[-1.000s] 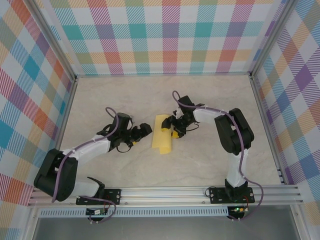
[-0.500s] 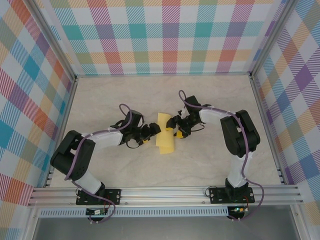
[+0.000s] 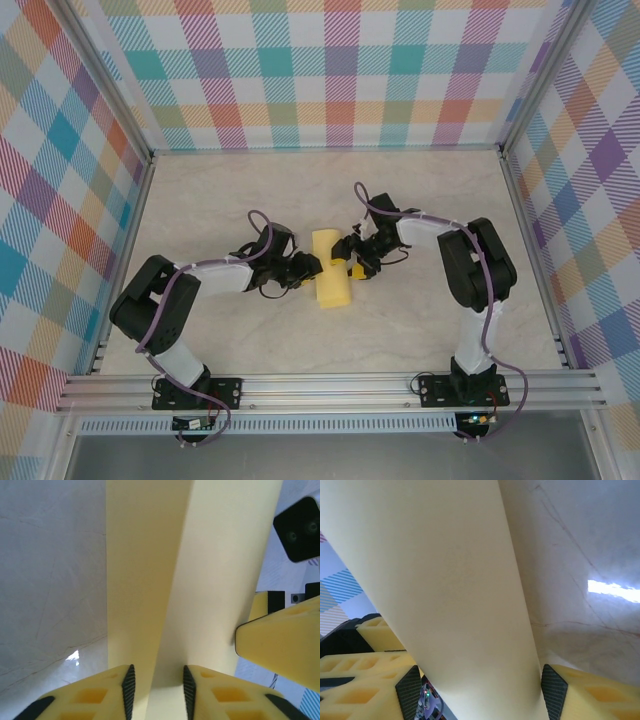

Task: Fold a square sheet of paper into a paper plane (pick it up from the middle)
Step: First fold in half a square sheet of paper at the center of the table.

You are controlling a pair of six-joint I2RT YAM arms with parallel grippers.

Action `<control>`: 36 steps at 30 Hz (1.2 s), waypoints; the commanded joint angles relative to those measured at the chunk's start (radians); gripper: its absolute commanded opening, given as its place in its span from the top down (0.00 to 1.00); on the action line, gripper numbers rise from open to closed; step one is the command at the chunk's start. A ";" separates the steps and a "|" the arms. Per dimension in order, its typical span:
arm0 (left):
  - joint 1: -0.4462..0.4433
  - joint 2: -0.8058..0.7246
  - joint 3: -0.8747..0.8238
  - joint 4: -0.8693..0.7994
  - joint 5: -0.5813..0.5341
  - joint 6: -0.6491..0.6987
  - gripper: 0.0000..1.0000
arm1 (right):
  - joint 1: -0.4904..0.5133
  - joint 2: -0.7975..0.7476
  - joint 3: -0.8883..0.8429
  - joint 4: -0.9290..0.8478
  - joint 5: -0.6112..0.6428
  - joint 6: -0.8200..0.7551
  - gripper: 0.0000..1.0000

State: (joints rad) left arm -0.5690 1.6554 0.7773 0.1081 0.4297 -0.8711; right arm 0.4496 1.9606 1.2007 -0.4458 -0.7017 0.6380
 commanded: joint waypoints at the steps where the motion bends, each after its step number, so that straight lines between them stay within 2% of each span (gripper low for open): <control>1: -0.011 0.016 0.023 -0.012 0.009 0.019 0.72 | -0.001 0.026 0.035 -0.001 -0.057 -0.035 0.32; 7: -0.011 0.020 0.026 -0.031 0.006 0.024 0.78 | 0.003 0.050 0.052 -0.008 -0.085 -0.080 0.33; 12: -0.011 -0.008 0.028 -0.045 0.004 0.033 0.77 | 0.003 0.072 0.059 -0.013 -0.093 -0.087 0.44; 15: -0.011 -0.083 0.011 -0.101 -0.062 0.040 0.72 | 0.003 0.052 0.055 -0.001 -0.092 -0.063 0.50; 19: -0.007 -0.221 -0.025 -0.216 -0.208 0.044 0.60 | 0.008 -0.004 0.054 0.038 -0.087 0.013 0.57; 23: 0.012 -0.324 -0.037 -0.328 -0.299 0.045 0.56 | 0.028 -0.057 0.052 0.090 -0.051 0.101 0.58; 29: 0.095 -0.414 -0.081 -0.336 -0.252 0.015 0.53 | 0.081 -0.094 0.024 0.222 0.033 0.267 0.60; 34: 0.118 -0.446 -0.092 -0.328 -0.221 0.016 0.49 | 0.123 -0.088 -0.009 0.248 0.198 0.331 0.61; 36: 0.120 -0.444 -0.100 -0.305 -0.199 0.014 0.48 | 0.134 -0.083 -0.040 0.274 0.248 0.360 0.59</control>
State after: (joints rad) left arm -0.4622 1.2324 0.6960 -0.2081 0.1974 -0.8490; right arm 0.5720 1.8790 1.2026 -0.2096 -0.5636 0.9260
